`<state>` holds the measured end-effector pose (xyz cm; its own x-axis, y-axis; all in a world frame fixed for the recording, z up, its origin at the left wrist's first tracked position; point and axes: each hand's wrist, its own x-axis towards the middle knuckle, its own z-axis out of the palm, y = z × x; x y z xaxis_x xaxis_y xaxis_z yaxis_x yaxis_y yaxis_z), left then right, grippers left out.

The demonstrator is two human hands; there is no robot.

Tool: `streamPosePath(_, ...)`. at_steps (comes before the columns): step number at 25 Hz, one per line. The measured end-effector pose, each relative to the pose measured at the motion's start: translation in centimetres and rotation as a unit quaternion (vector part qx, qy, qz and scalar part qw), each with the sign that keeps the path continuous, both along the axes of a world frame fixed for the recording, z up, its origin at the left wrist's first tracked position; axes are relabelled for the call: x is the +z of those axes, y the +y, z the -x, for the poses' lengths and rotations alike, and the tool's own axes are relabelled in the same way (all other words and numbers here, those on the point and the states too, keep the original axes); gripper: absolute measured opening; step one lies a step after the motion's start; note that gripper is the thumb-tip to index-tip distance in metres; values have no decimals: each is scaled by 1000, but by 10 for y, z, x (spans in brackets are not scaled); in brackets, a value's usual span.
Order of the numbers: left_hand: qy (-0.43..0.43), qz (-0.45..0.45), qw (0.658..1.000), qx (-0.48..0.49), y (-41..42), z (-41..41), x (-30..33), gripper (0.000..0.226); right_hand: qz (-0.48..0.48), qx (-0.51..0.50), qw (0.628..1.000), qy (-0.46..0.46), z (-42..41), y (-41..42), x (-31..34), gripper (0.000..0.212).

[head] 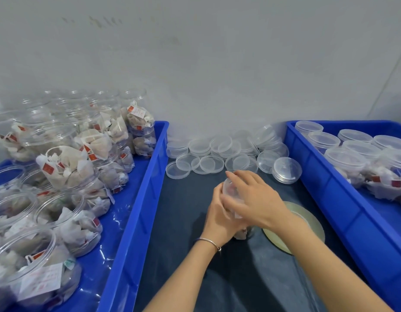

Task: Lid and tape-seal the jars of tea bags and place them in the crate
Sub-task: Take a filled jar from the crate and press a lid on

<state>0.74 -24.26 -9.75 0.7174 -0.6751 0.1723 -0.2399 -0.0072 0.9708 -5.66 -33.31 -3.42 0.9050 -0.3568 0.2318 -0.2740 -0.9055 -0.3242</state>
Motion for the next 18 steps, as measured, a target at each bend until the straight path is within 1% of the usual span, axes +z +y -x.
streamPosePath(1, -14, -8, 1000, -2, 1, -2, -1, 87, 45, -16, 999, 7, 0, 4, -5, 61)
streamPosePath(2, -29, -12, 1000, -3, 2, -4, -3, 88, 70, -26, 997, 3, 2, 6, -7, 63)
streamPosePath(4, -23, -11, 1000, -6, 3, -4, -2, 87, 86, -12, 996, -16, 5, 2, -7, 60)
streamPosePath(7, 25, -6, 1000, -18, -3, -5, -1, 80, 38, 64, 997, -22, 12, -12, -2, 55)
streamPosePath(9, 38, 1, 999, -28, -5, -6, 1, 79, 16, 119, 993, -21, 15, -20, 2, 52)
streamPosePath(12, 40, 9, 999, -28, -4, -8, 1, 81, 4, 164, 986, -16, 15, -25, 6, 51)
streamPosePath(16, 26, 4, 999, -39, -3, -10, 0, 86, -34, 188, 981, 14, 14, -27, 17, 55)
streamPosePath(17, 18, -1, 999, -43, -1, -12, 0, 87, -24, 179, 983, 18, 15, -26, 17, 55)
streamPosePath(18, 6, -6, 999, -50, -1, -13, -3, 85, 7, 148, 989, 9, 15, -21, 11, 54)
